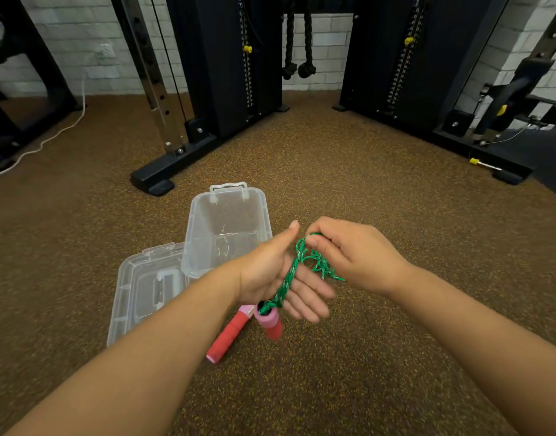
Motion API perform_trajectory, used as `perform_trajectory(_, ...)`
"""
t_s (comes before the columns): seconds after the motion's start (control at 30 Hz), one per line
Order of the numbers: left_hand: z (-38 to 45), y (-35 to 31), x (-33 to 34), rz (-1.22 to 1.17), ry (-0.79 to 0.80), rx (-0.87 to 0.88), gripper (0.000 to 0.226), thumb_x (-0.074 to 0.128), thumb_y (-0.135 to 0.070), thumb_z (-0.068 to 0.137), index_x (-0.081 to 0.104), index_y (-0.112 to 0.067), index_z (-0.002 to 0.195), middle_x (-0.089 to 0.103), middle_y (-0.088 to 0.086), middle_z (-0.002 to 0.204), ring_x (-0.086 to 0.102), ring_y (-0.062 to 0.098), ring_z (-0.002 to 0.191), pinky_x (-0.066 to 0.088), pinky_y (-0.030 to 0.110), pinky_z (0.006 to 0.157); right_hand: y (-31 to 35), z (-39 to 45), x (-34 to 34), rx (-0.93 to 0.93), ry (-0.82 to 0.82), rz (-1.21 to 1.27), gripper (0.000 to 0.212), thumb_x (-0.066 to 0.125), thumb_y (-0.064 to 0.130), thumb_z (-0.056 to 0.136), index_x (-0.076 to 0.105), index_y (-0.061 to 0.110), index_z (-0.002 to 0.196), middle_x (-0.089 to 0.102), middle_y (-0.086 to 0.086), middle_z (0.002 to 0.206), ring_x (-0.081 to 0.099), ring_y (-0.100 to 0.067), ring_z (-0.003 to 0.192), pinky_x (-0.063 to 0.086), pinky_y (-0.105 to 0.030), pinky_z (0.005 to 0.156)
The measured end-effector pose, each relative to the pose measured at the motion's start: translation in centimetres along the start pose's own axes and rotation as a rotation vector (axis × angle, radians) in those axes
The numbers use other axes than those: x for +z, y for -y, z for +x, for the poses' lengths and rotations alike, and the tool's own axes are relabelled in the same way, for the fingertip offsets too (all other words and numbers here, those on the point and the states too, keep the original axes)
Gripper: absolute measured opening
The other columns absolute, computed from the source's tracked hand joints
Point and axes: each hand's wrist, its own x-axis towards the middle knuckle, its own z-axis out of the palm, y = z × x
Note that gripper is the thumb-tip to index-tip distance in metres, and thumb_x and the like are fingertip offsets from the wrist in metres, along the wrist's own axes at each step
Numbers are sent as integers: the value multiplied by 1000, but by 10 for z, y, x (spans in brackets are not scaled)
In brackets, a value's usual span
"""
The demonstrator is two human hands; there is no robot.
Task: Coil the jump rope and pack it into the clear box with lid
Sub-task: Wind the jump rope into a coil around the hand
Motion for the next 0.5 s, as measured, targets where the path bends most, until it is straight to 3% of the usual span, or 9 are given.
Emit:
perform_trajectory(0.1, -4, -1, 1, -38, 92, 3, 105, 2, -78, 79, 70, 1, 97, 74, 15, 80, 72, 24, 72, 53, 28, 68, -8, 1, 8, 67, 19, 97, 23, 35, 50, 93, 50, 33, 91, 57, 11, 77, 55, -13, 72, 48, -40, 70)
perform_trajectory(0.2, -11, -1, 3, -61, 97, 91, 58, 34, -48, 90, 74, -7, 93, 76, 10, 79, 73, 20, 73, 56, 27, 68, -15, -2, 19, 150, 16, 223, 24, 36, 53, 90, 52, 35, 89, 63, 8, 78, 59, -15, 74, 49, -44, 71)
perform_trajectory(0.27, -15, -2, 4, -122, 46, 161, 43, 40, -33, 89, 75, -9, 89, 76, 9, 76, 73, 19, 70, 58, 26, 66, -17, -8, 28, 210, 21, 314, 30, 36, 56, 88, 54, 31, 85, 63, 7, 78, 59, -15, 75, 49, -46, 72)
perform_trajectory(0.37, -15, -7, 1, -267, -82, 280, 44, 39, -31, 90, 77, -10, 81, 75, 8, 71, 73, 18, 65, 58, 28, 64, -19, -21, 42, 270, 39, 395, 43, 34, 53, 91, 54, 17, 79, 57, -1, 70, 52, -16, 67, 46, -45, 70)
perform_trajectory(0.5, -16, -12, -9, -441, -248, 392, 55, 32, -30, 98, 76, -10, 71, 74, 8, 65, 72, 19, 60, 59, 27, 56, -20, -40, 51, 260, 41, 332, 38, 33, 47, 96, 57, 22, 80, 50, 14, 64, 47, -1, 63, 40, -34, 66)
